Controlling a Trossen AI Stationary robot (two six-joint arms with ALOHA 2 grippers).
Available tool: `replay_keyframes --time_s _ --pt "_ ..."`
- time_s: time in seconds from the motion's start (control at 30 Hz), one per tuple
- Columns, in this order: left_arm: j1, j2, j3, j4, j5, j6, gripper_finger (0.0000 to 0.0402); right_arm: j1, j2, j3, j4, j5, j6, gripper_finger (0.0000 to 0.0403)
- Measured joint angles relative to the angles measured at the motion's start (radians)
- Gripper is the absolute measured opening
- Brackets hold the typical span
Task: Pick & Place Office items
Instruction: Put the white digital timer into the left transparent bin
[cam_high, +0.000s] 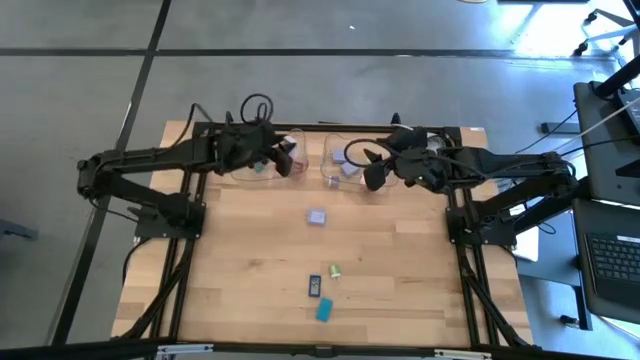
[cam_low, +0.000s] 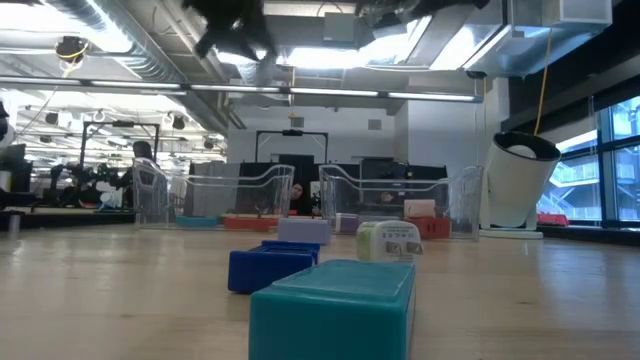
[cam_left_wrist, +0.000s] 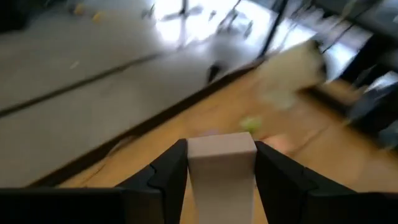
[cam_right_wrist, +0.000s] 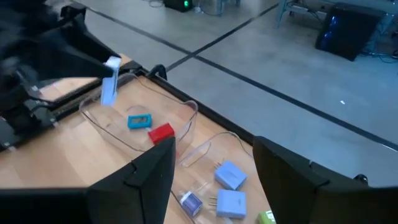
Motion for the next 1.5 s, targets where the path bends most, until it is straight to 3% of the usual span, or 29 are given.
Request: replay_keyframes --time_s 0.17,0.53,0.93,1.5 --pt "0.111 0.003 -0.03 -0.17 0.0 -0.004 0.0158 0.0 0.027 0.0 -0.008 0.0 -0.018 0.0217" --pt "0.287 0.005 -0.248 -0.163 0.1 -0.143 0.0159 -0.034 0.099 0.0 0.001 0.0 -0.079 0.0217" --pt "0.321 0.005 -0.396 -0.084 0.111 -0.174 0.0161 -0.125 0.119 0.0 0.013 -0.004 -0.105 0.0217" --pt "0.321 0.005 -0.417 -0.057 0.074 -0.176 0.0184 -0.217 0.119 0.0 0.027 -0.115 -0.182 0.0217"
